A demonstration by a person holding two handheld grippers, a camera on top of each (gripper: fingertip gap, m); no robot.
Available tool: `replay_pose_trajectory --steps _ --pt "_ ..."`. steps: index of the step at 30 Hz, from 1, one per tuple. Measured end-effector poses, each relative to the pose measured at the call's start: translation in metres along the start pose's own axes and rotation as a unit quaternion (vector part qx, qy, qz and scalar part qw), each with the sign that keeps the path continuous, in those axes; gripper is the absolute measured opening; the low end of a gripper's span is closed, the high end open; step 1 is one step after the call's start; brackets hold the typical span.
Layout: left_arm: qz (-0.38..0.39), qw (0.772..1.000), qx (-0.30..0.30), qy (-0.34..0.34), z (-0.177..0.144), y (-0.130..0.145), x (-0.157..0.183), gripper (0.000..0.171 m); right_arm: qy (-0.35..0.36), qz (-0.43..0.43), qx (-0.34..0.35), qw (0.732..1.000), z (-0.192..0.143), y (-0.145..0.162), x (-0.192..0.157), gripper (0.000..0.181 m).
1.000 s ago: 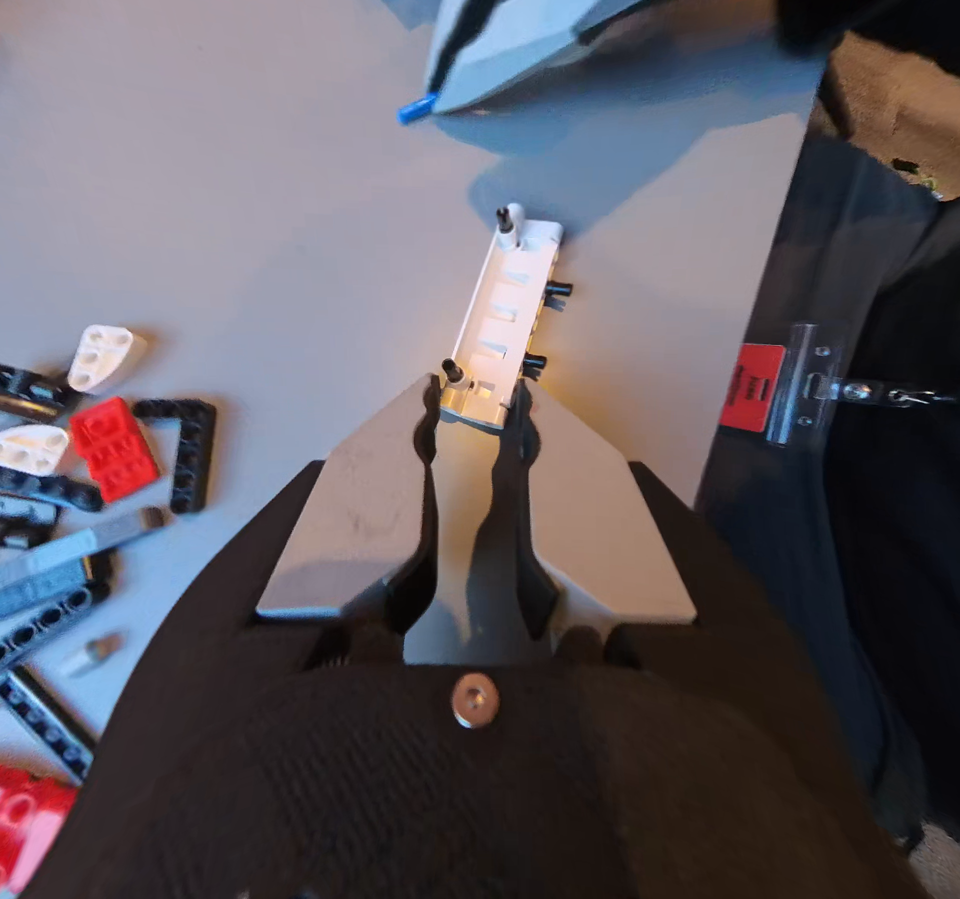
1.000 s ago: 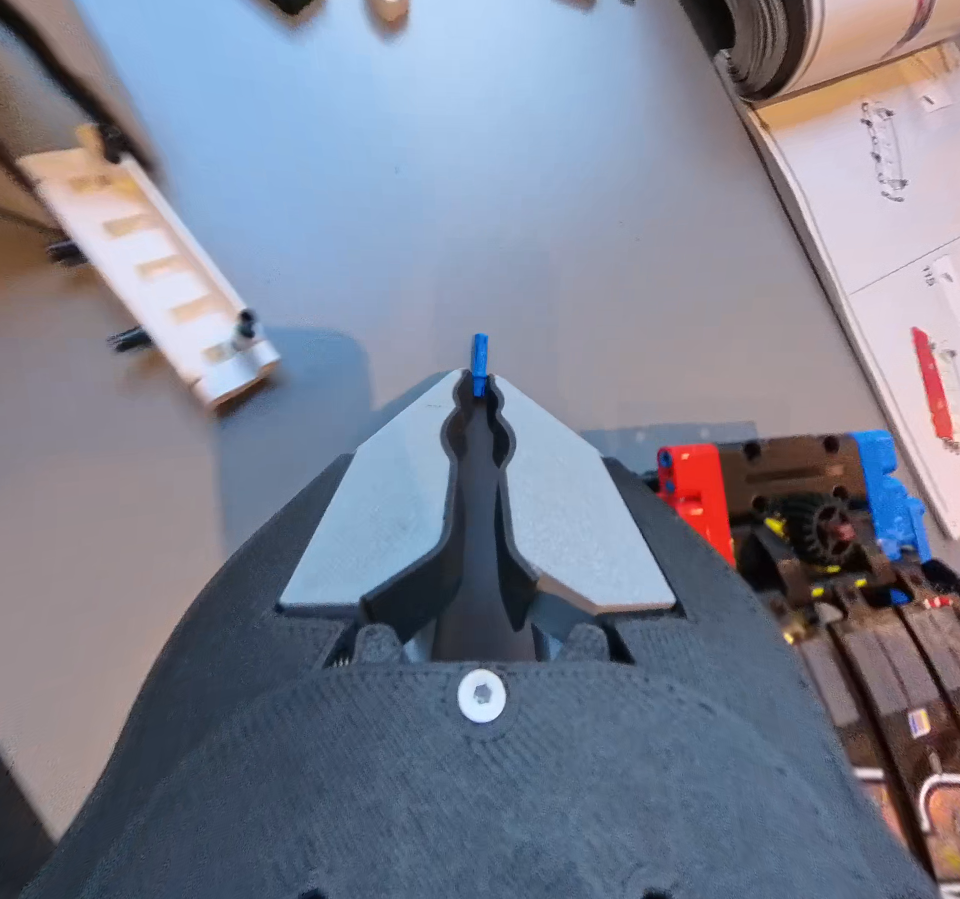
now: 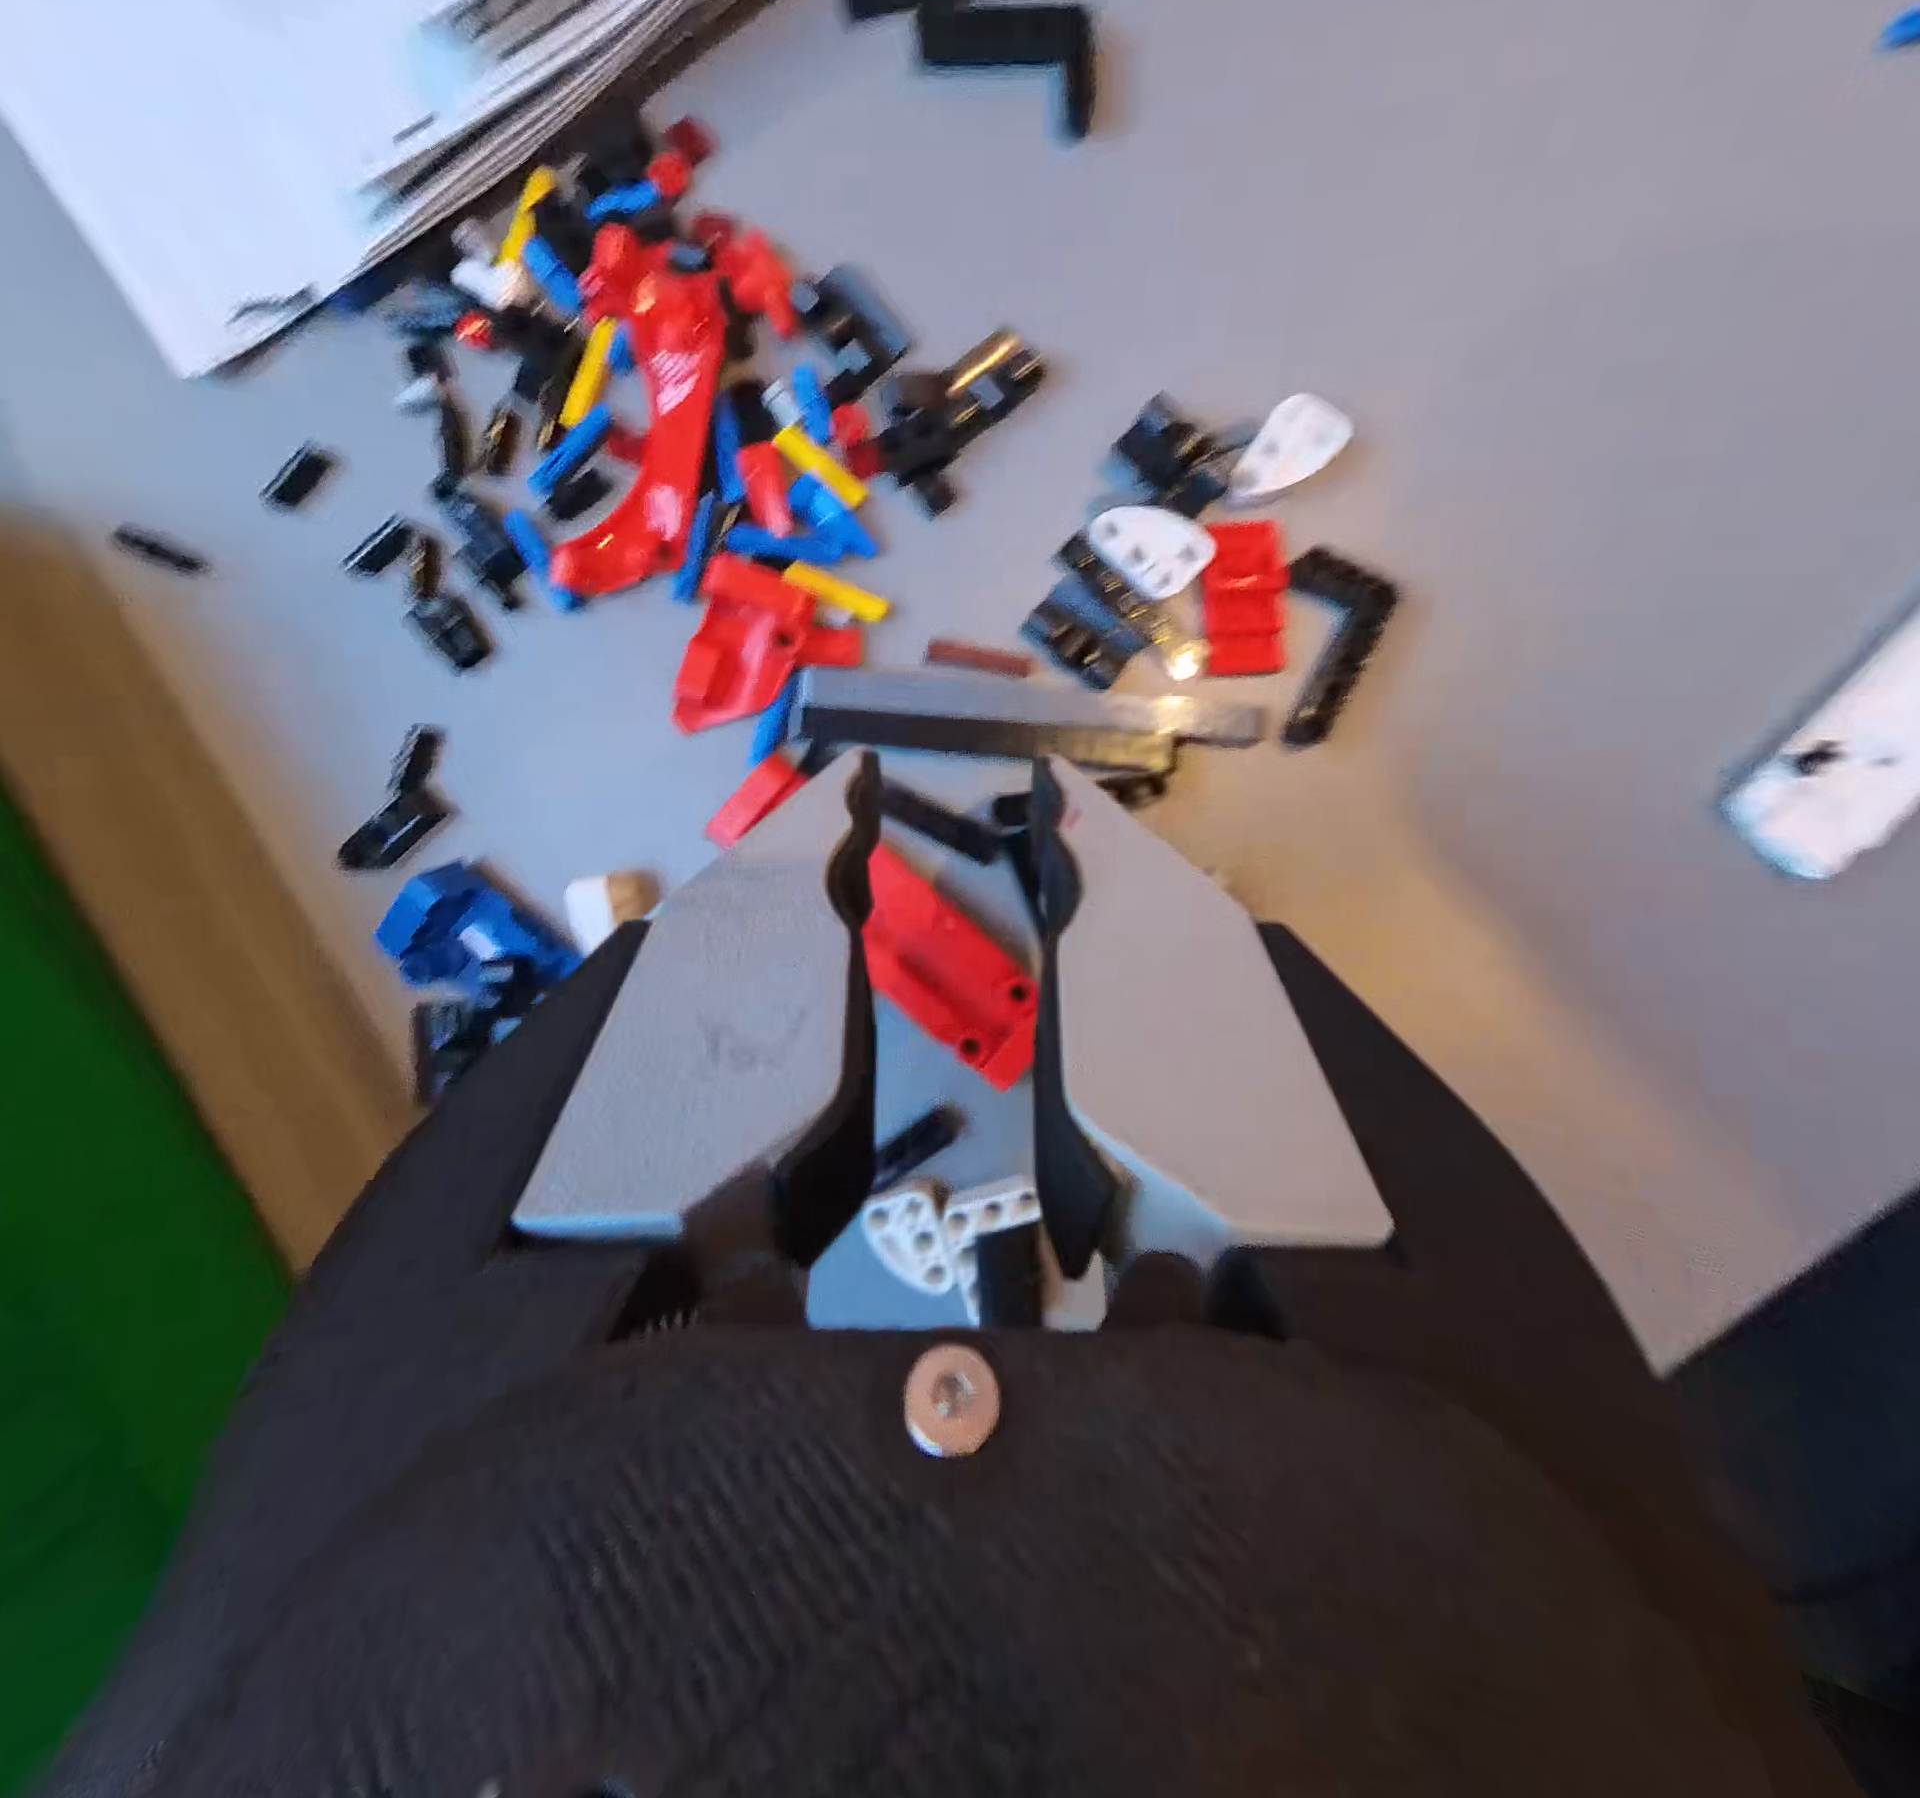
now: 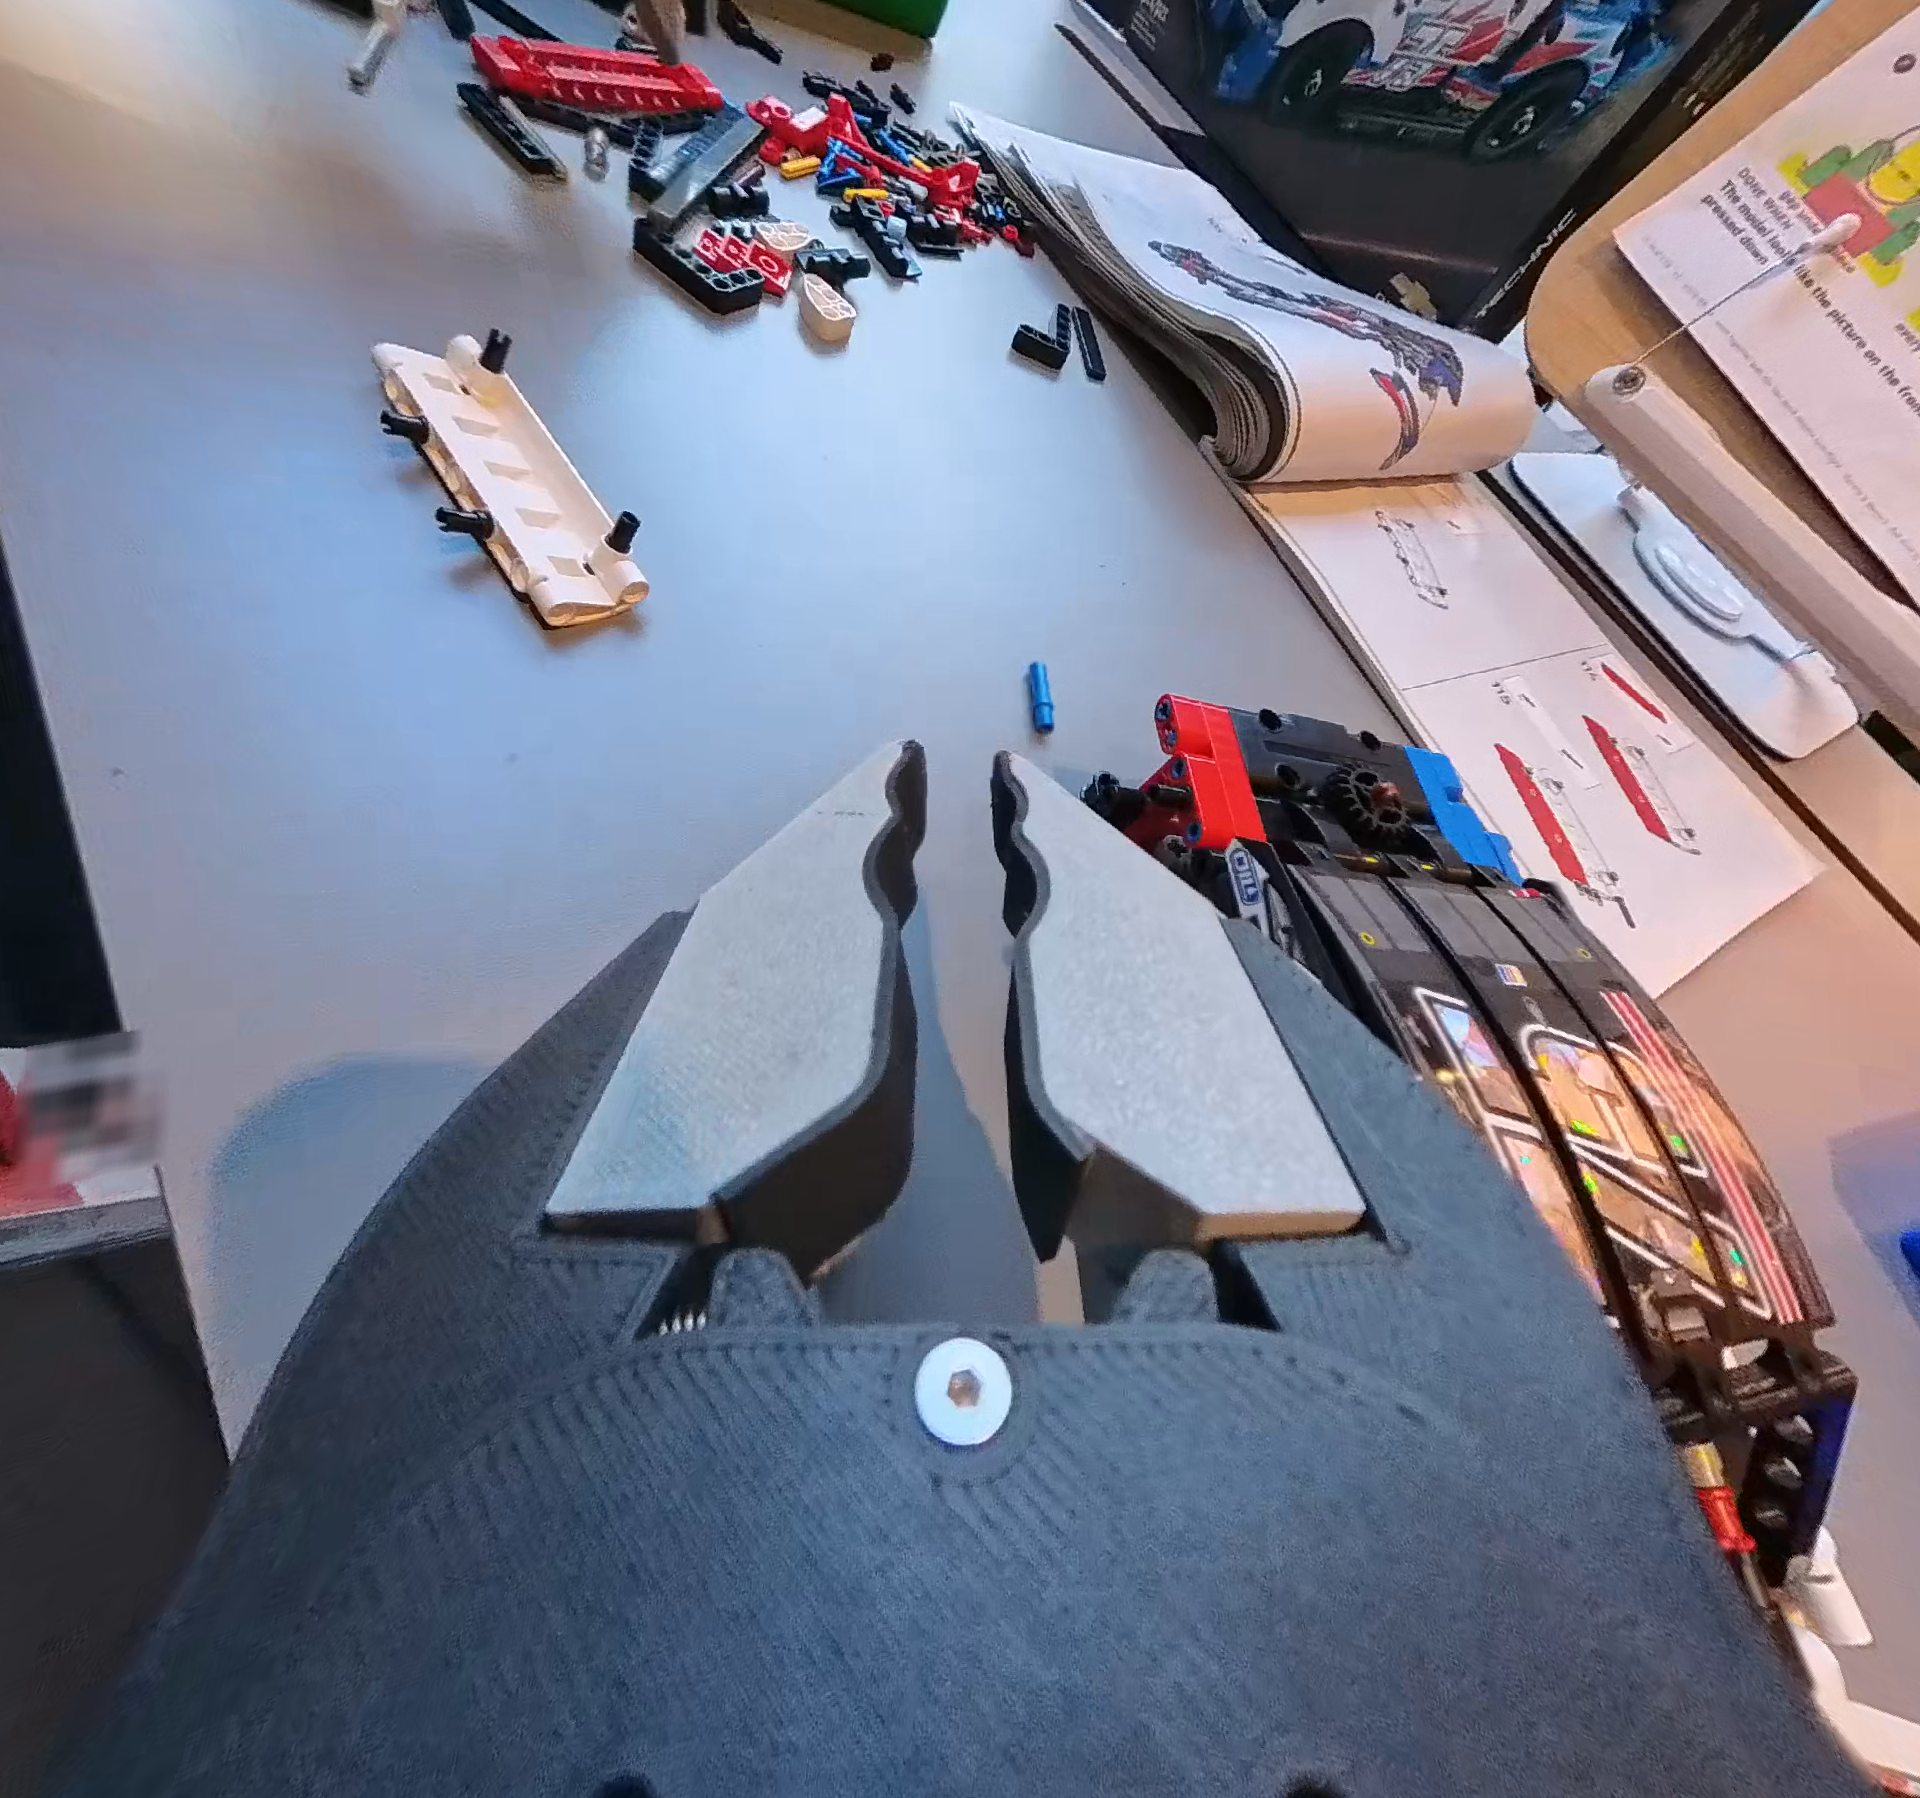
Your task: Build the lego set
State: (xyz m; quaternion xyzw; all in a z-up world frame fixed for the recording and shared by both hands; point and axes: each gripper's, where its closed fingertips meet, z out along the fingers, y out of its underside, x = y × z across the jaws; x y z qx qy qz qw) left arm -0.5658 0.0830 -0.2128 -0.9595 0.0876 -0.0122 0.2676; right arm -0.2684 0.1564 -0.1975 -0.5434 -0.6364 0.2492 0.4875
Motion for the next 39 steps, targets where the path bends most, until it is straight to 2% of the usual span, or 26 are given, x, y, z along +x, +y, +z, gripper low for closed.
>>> replay_pose_trajectory --steps 5,7,11,16,18,19,21,28,31,33,36,39 --pt "-0.11 0.988 -0.026 -0.11 -0.005 0.026 -0.057 0.025 0.009 -0.015 -0.01 1.0 0.002 0.002 -0.001 0.009" --pt "-0.14 0.981 -0.037 -0.126 -0.006 0.033 -0.066 0.03 0.013 -0.015 -0.013 1.0 0.002 0.003 0.0 0.009" --pt "-0.148 0.984 -0.055 -0.081 -0.006 0.039 -0.045 0.052 0.018 -0.011 -0.011 1.0 0.002 0.002 0.002 0.008" --pt "-0.123 0.988 -0.072 -0.06 0.001 0.044 -0.022 0.056 0.02 -0.009 -0.011 1.0 0.002 0.003 0.003 0.007" --pt "-0.12 0.988 -0.073 -0.057 0.006 0.044 -0.02 0.053 0.02 -0.011 -0.012 1.0 0.002 0.003 0.002 0.007" --pt "-0.118 0.989 -0.074 -0.055 0.006 0.045 -0.019 0.04 0.021 -0.012 -0.011 1.0 0.002 0.003 0.002 0.007" --pt "-0.103 0.99 -0.074 -0.058 0.006 0.044 -0.018 0.027 0.021 -0.013 -0.01 1.0 0.001 0.002 0.002 0.007" --pt "-0.084 0.99 -0.073 -0.091 -0.009 0.043 -0.025 0.026 0.018 -0.009 -0.005 1.0 0.0 0.001 0.002 0.006" --pt "-0.072 0.989 -0.039 -0.121 -0.026 0.027 -0.029 0.026 0.017 -0.007 -0.002 1.0 0.0 0.0 0.003 0.006" --pt "-0.042 0.994 0.018 -0.103 -0.035 -0.005 -0.013 0.026 0.016 -0.003 0.0 1.0 -0.001 0.0 0.003 0.005" --pt "0.008 0.998 0.069 -0.008 -0.027 -0.058 0.048 0.026 0.016 0.005 0.004 1.0 -0.001 -0.001 0.005 0.005" --pt "0.098 0.991 0.06 0.07 0.005 -0.091 0.117 0.025 0.018 0.008 0.006 1.0 -0.002 -0.001 0.006 0.005"
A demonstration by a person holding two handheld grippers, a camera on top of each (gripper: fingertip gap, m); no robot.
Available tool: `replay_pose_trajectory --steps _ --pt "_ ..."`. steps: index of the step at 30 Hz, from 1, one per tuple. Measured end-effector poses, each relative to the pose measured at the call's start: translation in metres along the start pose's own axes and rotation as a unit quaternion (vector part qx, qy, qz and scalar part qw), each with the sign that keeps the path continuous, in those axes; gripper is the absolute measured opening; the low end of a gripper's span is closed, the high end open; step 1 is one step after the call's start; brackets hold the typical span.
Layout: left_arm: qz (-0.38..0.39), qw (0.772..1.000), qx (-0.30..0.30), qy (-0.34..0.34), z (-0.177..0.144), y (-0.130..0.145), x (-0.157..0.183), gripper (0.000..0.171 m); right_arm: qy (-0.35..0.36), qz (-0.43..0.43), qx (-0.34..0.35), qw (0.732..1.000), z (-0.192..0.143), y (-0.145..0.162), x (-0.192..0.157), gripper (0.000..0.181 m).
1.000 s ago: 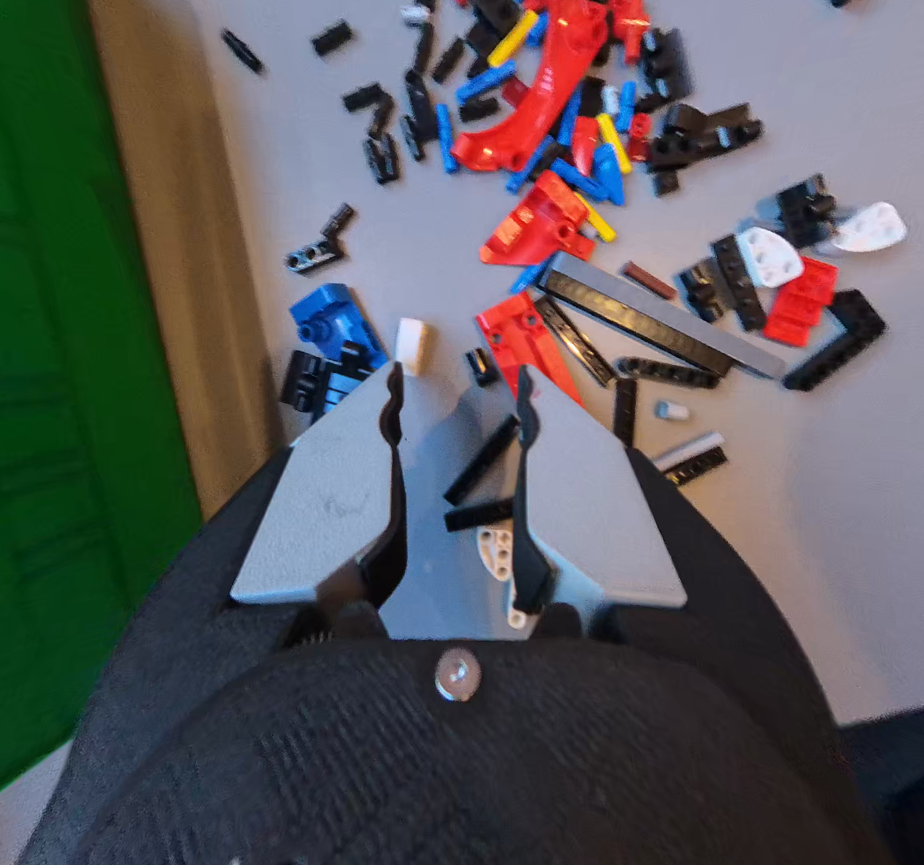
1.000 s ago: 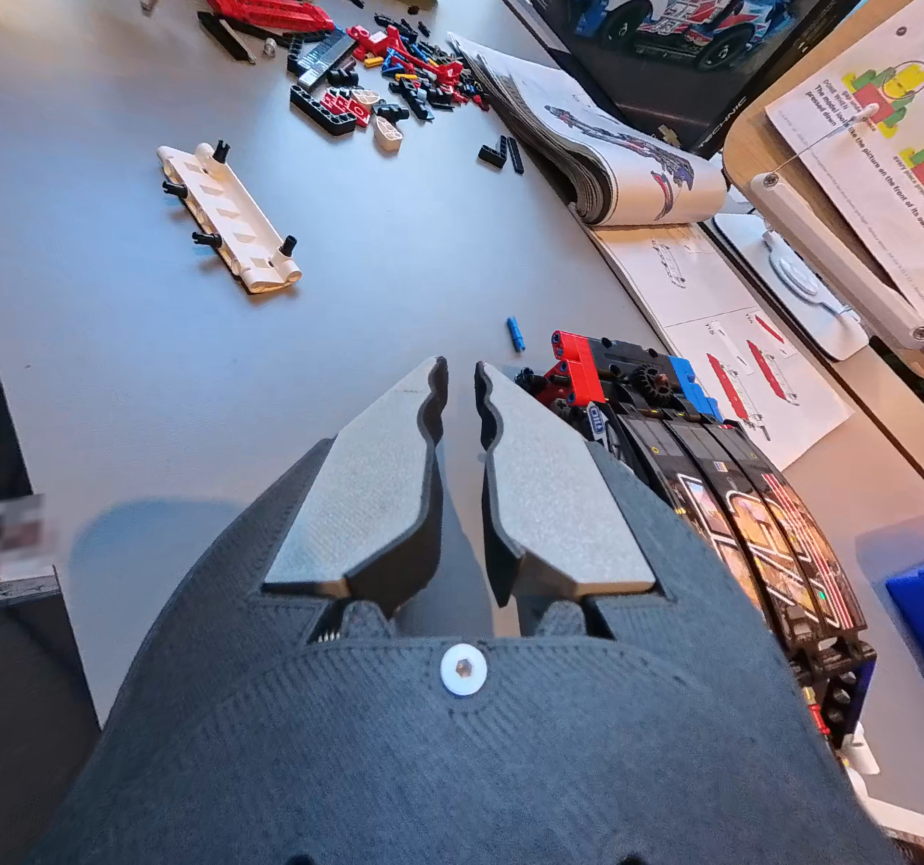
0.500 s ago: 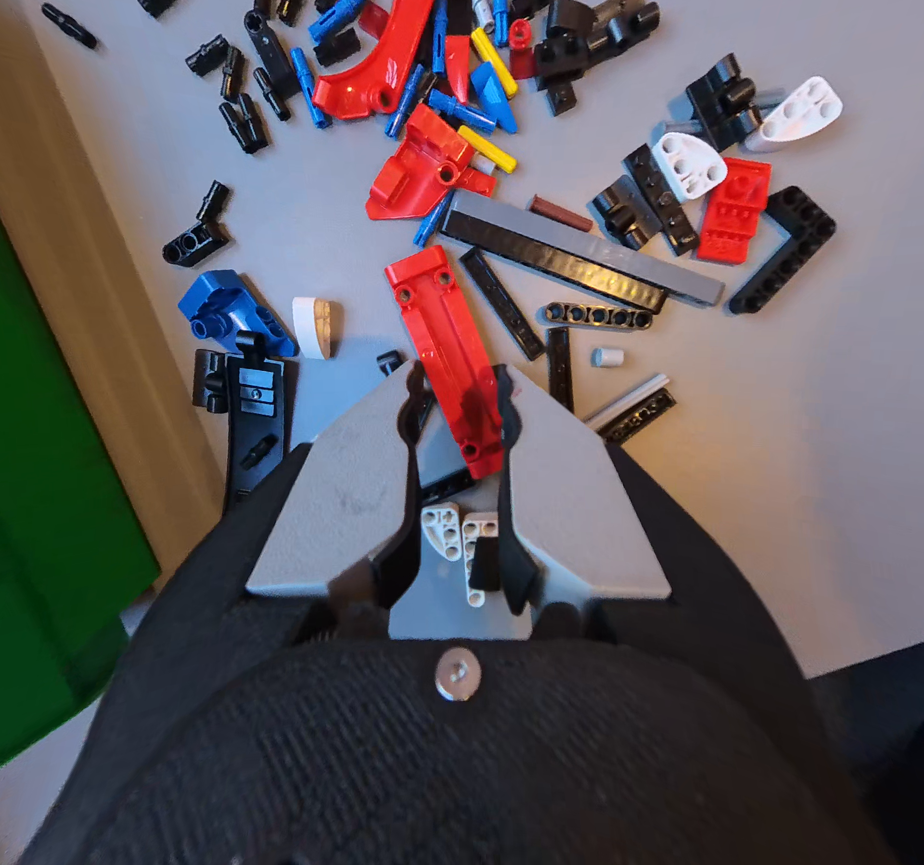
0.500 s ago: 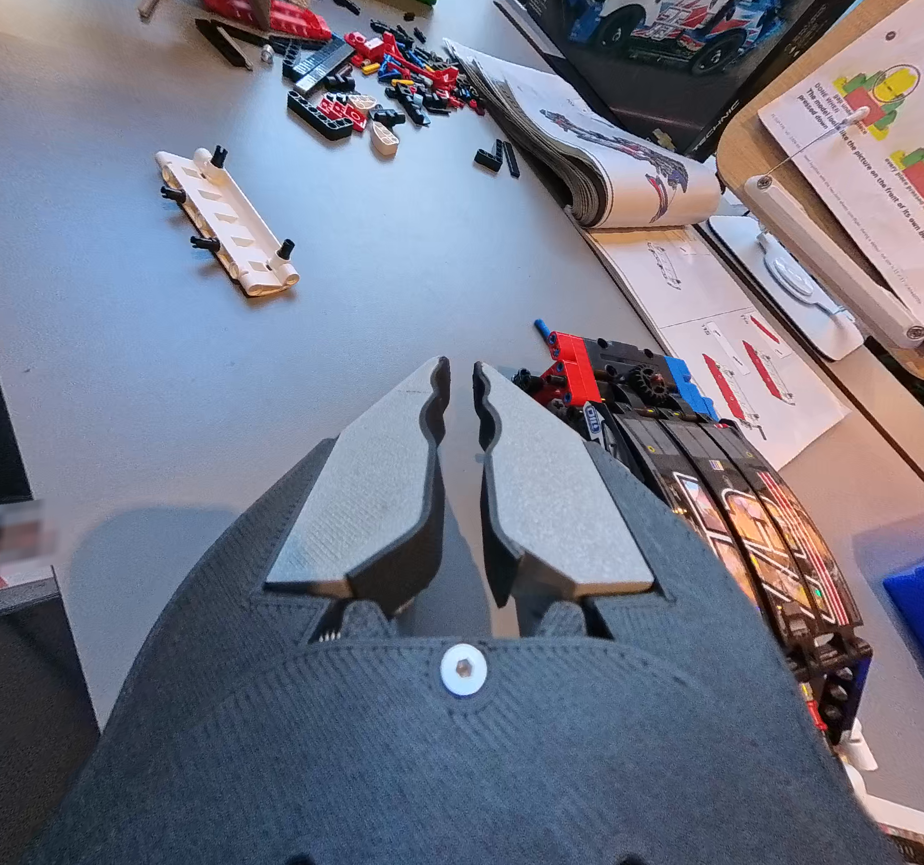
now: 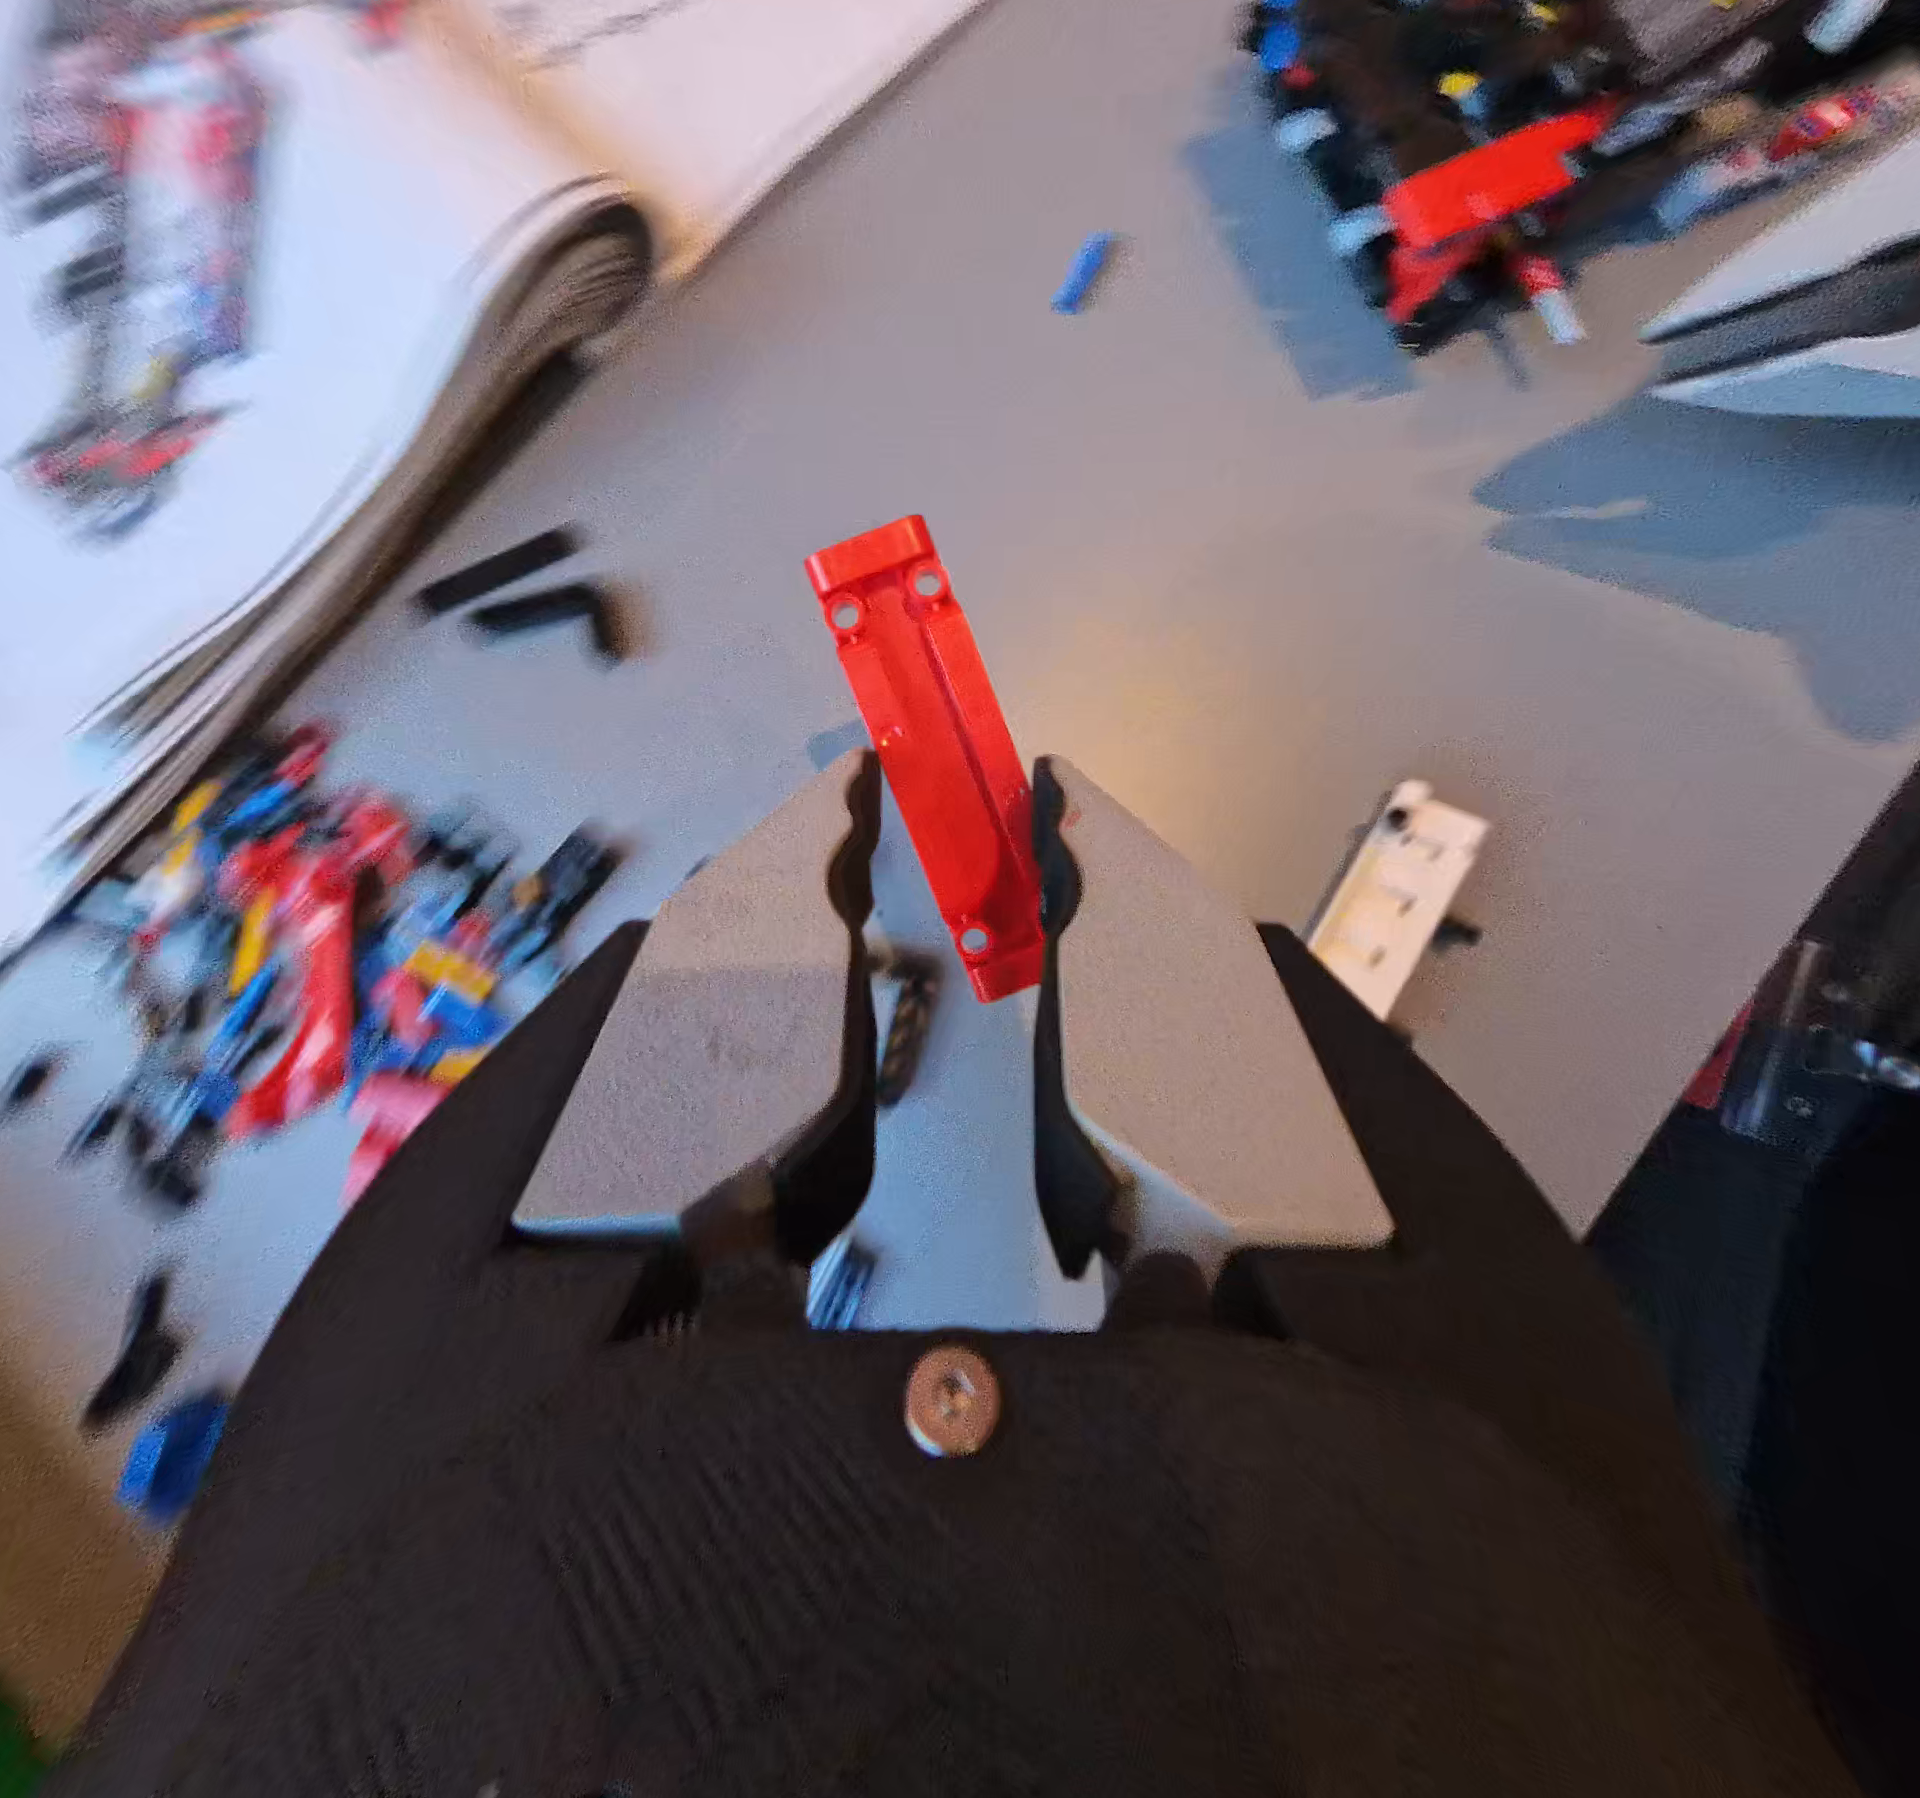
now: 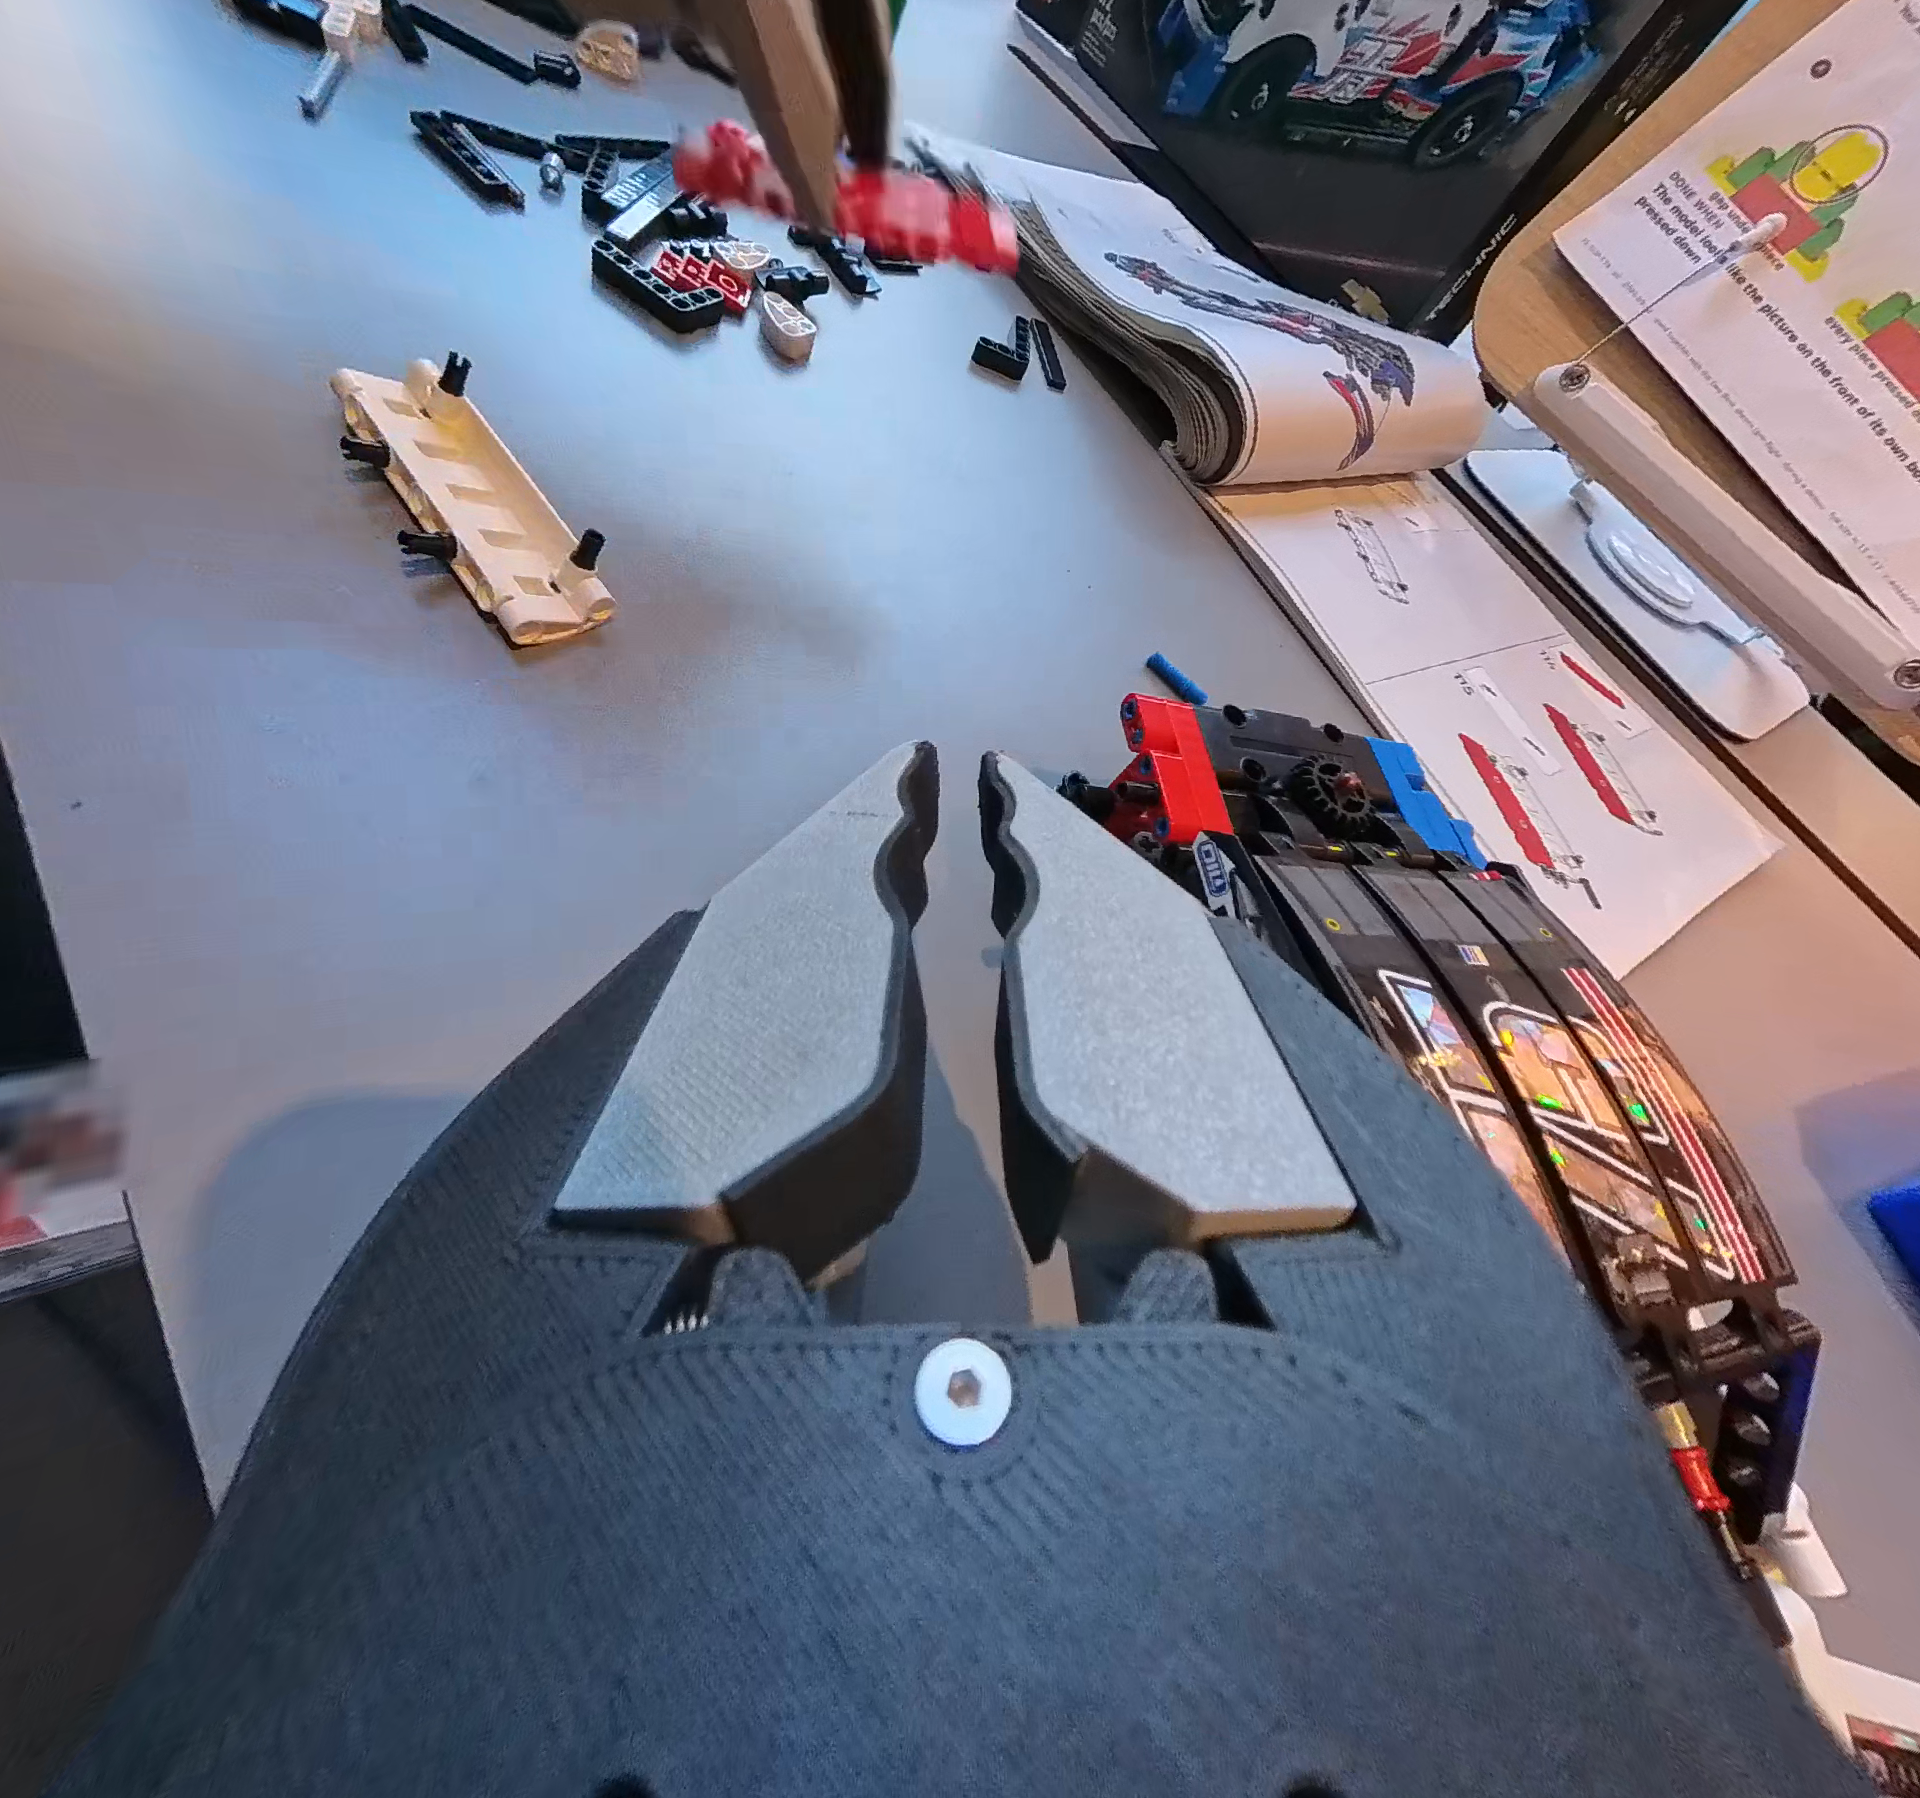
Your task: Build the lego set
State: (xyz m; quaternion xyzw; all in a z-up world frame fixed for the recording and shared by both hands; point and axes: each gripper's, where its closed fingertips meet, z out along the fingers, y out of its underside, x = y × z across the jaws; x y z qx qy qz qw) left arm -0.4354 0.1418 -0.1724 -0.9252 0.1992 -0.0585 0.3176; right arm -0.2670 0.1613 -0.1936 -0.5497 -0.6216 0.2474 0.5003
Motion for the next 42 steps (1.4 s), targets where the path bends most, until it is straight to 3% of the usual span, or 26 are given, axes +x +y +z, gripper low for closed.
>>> replay_pose_trajectory --steps 2,5,7,9,13,17,20,25,28,31,33,35,42 --pt "0.043 0.998 -0.031 0.04 0.035 -0.008 0.028 0.025 0.002 -0.003 0.001 1.0 0.0 0.0 0.0 0.005" --pt "0.072 0.99 -0.097 0.07 0.078 0.005 0.047 0.026 0.004 -0.012 0.0 1.0 -0.001 0.0 -0.002 0.006" --pt "0.077 0.99 -0.078 0.084 0.085 -0.006 0.052 0.023 0.004 -0.017 0.001 1.0 -0.001 -0.001 -0.003 0.005" --pt "0.075 0.991 -0.074 0.088 0.084 -0.022 0.048 0.037 0.002 -0.019 0.002 1.0 -0.001 -0.001 -0.004 0.005" --pt "0.087 0.989 -0.028 0.113 0.091 -0.078 0.041 0.034 -0.004 -0.012 0.004 1.0 -0.002 -0.001 -0.004 0.005" --pt "0.121 0.986 -0.076 0.089 0.134 -0.092 0.022 0.035 -0.006 0.001 0.012 1.0 -0.003 -0.003 -0.002 0.005" --pt "0.139 0.981 -0.116 0.073 0.157 -0.082 0.006 0.002 -0.007 0.006 0.017 1.0 -0.004 -0.004 -0.001 0.005" --pt "0.117 0.981 -0.118 0.101 0.146 -0.069 0.007 0.001 -0.01 0.008 0.021 1.0 -0.005 -0.005 -0.001 0.005" --pt "0.12 0.98 -0.144 0.064 0.119 -0.034 -0.008 0.001 -0.011 0.008 0.021 1.0 -0.005 -0.005 -0.002 0.005" --pt "0.08 0.986 -0.129 0.068 0.098 -0.008 -0.012 0.001 -0.011 0.006 0.018 1.0 -0.005 -0.005 -0.002 0.005" --pt "0.062 0.988 -0.119 0.071 0.094 -0.004 -0.011 0.001 -0.012 0.004 0.015 1.0 -0.004 -0.004 -0.003 0.006" --pt "0.058 0.99 -0.107 0.075 0.095 -0.007 -0.006 0.018 -0.011 0.002 0.017 1.0 -0.004 -0.005 -0.003 0.006" --pt "0.052 0.993 -0.08 0.064 0.09 -0.011 -0.001 0.037 0.0 -0.001 0.031 1.0 -0.008 -0.009 -0.002 0.006"
